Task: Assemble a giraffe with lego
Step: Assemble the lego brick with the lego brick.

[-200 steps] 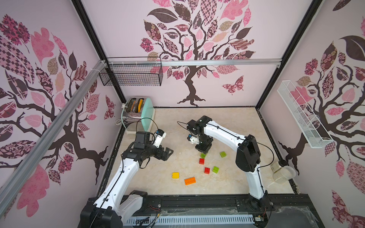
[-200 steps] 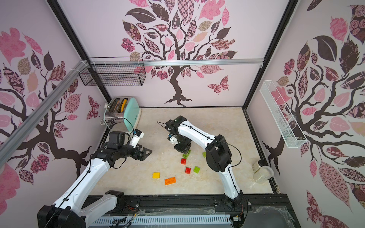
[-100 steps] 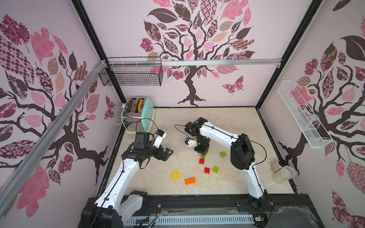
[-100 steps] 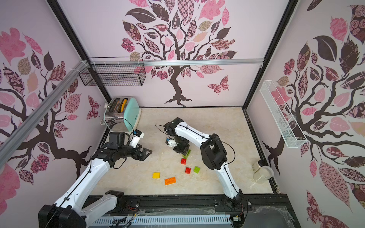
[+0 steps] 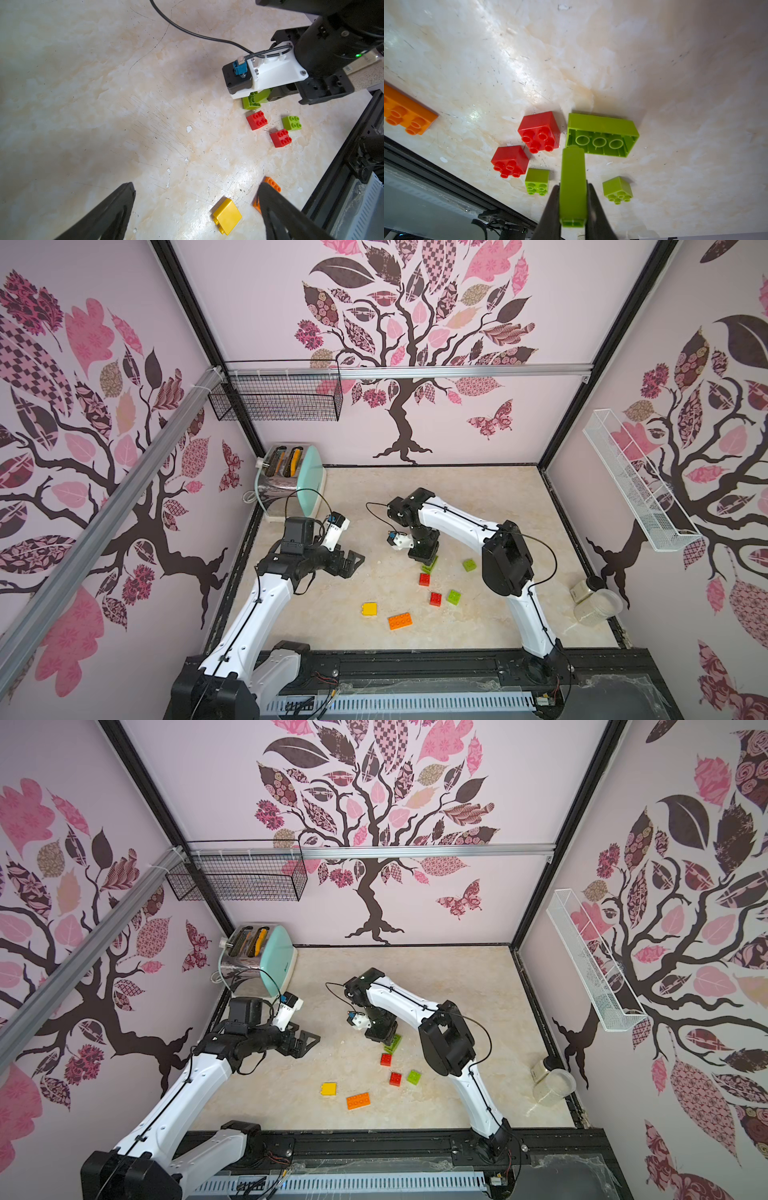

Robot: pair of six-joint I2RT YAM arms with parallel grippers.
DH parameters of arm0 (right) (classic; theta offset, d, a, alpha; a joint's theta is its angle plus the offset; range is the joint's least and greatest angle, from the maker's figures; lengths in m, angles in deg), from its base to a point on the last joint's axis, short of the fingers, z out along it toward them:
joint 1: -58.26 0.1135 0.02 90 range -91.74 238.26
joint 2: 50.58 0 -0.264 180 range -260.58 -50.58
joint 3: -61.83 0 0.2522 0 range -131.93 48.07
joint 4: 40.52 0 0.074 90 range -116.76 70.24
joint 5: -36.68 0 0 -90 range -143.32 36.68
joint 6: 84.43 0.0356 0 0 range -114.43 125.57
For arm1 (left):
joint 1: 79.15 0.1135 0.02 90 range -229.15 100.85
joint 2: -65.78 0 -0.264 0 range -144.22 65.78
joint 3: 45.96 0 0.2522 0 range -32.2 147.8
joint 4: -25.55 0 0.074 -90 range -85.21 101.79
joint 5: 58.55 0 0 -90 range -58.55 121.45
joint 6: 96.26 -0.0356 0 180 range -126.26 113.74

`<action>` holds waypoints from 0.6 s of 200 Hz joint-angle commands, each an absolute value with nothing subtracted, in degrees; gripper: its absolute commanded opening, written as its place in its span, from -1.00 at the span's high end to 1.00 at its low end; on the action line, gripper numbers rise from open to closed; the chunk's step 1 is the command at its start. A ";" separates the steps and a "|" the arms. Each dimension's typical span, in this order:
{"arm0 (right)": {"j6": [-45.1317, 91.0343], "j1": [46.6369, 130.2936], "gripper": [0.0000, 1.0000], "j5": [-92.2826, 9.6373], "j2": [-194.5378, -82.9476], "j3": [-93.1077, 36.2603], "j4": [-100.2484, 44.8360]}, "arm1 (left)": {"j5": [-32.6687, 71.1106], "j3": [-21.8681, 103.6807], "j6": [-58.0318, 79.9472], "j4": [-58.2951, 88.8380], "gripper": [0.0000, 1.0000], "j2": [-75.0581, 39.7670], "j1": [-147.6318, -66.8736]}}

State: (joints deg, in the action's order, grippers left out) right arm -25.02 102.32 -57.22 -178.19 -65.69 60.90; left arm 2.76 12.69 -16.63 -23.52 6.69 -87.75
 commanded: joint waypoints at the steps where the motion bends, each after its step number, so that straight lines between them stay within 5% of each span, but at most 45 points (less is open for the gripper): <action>1: -24.42 102.03 1.00 -57.09 -179.81 -65.03 60.50 | 2.26 12.01 -16.70 -22.63 -0.96 6.71 -87.44; 120: -23.80 101.88 1.00 -55.52 -181.17 -63.85 59.92 | 1.61 11.78 -16.37 -21.90 -0.96 6.35 -87.44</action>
